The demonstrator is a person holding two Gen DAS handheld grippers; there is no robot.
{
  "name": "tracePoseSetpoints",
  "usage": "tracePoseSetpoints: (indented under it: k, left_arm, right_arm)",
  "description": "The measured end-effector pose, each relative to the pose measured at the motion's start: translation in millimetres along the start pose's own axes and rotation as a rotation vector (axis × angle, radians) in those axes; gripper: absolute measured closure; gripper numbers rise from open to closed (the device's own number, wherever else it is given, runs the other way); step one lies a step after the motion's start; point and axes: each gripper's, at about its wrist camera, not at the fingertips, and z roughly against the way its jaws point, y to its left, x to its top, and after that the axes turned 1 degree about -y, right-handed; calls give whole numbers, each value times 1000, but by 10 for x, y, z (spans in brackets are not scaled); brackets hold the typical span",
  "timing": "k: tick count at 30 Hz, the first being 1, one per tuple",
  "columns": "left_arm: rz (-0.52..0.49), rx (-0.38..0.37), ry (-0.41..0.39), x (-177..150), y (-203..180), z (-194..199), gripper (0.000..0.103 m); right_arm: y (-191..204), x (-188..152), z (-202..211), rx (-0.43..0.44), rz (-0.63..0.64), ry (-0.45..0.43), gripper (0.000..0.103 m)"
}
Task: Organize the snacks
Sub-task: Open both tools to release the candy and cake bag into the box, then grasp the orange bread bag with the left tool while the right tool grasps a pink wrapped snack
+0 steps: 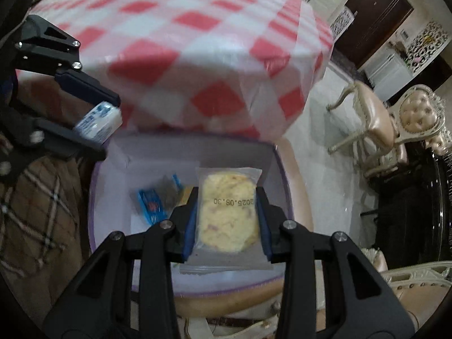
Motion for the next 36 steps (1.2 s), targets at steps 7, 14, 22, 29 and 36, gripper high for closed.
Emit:
tracePoseSetpoints:
  k: [7, 14, 22, 29, 36]
  left_arm:
    - [6, 125, -176, -26, 221, 470, 31]
    - [178, 401, -355, -212, 1029, 1234, 18]
    - [498, 723, -330, -800, 2336, 1912, 17]
    - [776, 892, -346, -1344, 3472, 2575, 17]
    - [987, 858, -553, -1627, 4040, 2919, 17]
  right_arm:
    - [-181, 54, 149, -50, -101, -63, 37]
    - [-17, 627, 482, 25, -223, -350, 32]
    - [713, 2087, 233, 290, -244, -495, 22]
    - [1298, 3166, -496, 368, -176, -392, 22]
    - [1457, 4189, -1060, 414, -124, -369, 22]
